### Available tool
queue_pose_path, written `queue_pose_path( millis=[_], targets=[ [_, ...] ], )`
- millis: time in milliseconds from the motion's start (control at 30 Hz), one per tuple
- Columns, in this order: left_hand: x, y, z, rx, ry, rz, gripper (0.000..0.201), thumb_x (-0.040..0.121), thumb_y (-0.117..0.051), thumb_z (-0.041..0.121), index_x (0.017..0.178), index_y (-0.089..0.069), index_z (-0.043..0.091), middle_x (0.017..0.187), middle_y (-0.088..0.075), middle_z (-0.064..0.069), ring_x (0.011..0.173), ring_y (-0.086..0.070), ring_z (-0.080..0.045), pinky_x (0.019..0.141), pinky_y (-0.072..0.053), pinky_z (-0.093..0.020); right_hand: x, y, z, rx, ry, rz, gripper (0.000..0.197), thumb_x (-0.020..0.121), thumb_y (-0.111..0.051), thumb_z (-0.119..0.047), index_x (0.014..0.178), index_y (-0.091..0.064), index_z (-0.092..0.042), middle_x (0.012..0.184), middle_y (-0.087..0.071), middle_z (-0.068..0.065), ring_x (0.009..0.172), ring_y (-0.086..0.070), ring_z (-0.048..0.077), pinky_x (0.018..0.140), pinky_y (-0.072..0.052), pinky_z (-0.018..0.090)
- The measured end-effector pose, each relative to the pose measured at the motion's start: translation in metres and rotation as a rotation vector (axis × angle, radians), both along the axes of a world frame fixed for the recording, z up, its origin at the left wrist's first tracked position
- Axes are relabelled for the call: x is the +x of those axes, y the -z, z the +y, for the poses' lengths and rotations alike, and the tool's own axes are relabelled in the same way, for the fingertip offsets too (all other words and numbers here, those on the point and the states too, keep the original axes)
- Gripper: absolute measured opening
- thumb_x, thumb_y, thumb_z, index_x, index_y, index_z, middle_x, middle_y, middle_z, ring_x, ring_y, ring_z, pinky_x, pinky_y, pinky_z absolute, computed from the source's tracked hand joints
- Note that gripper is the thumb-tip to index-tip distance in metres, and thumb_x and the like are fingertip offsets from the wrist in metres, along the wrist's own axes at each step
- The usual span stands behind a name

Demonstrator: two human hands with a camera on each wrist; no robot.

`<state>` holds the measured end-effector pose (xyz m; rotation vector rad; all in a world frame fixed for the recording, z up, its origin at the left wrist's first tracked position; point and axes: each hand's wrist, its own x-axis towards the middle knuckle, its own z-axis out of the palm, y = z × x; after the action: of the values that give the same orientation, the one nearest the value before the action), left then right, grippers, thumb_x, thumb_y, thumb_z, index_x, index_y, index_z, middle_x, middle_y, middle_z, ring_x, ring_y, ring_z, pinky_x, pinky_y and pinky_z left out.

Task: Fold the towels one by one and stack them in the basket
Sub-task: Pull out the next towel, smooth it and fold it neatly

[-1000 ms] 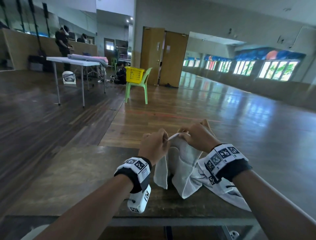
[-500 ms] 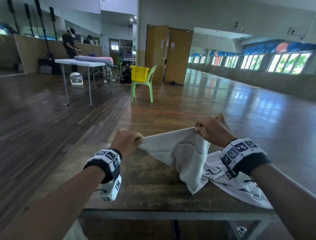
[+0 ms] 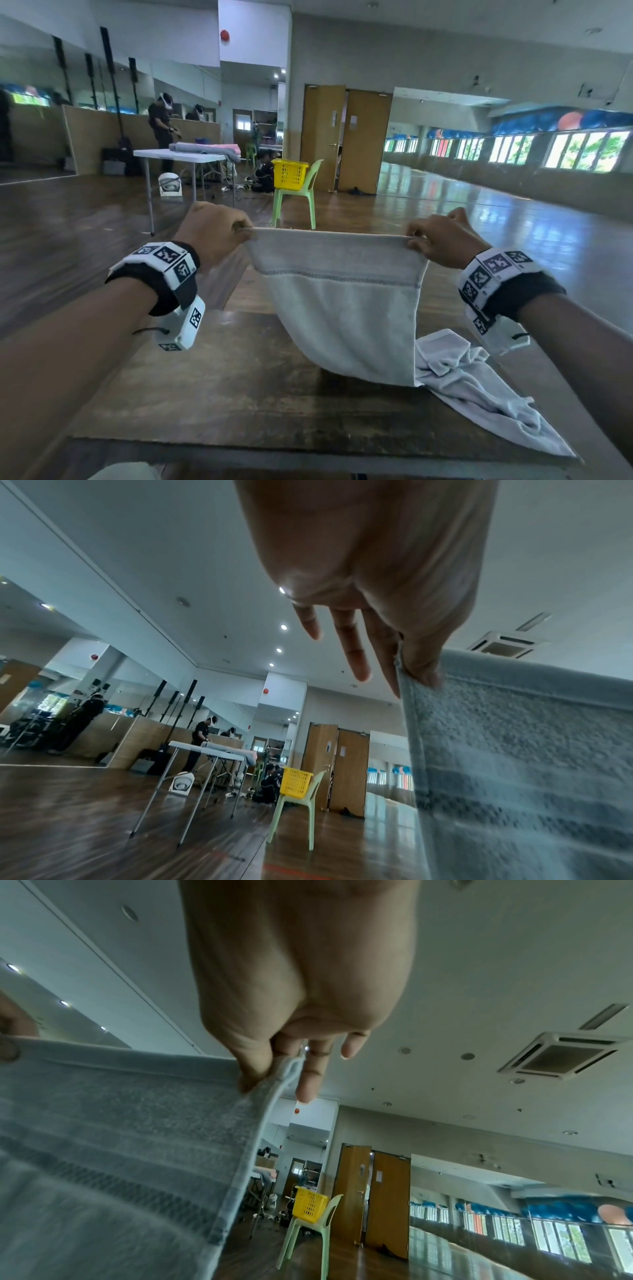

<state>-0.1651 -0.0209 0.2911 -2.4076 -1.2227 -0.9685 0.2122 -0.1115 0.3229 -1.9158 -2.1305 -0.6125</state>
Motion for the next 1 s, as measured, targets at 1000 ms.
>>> queue_pose_path(
  millis=[1000],
  targets=[
    [-0.038,-0.213,-0.082,0.29,-0.162,0.003,0.028,0.08,-0.067,0.043,0.088,-0.072,0.017,0.072,-0.065,0.005,0.06,-0.054,-0.01,0.066,-0.039,-0.027,-0.011,-0.188,-0.06,0.546,-0.067,0.001,0.008,0.088,-0.059,-0.032,0.095,-0.061,-0.029,0.095,-0.069,-0.008,0.095,-0.06,0.02,0.09,-0.022,0.04]
  ],
)
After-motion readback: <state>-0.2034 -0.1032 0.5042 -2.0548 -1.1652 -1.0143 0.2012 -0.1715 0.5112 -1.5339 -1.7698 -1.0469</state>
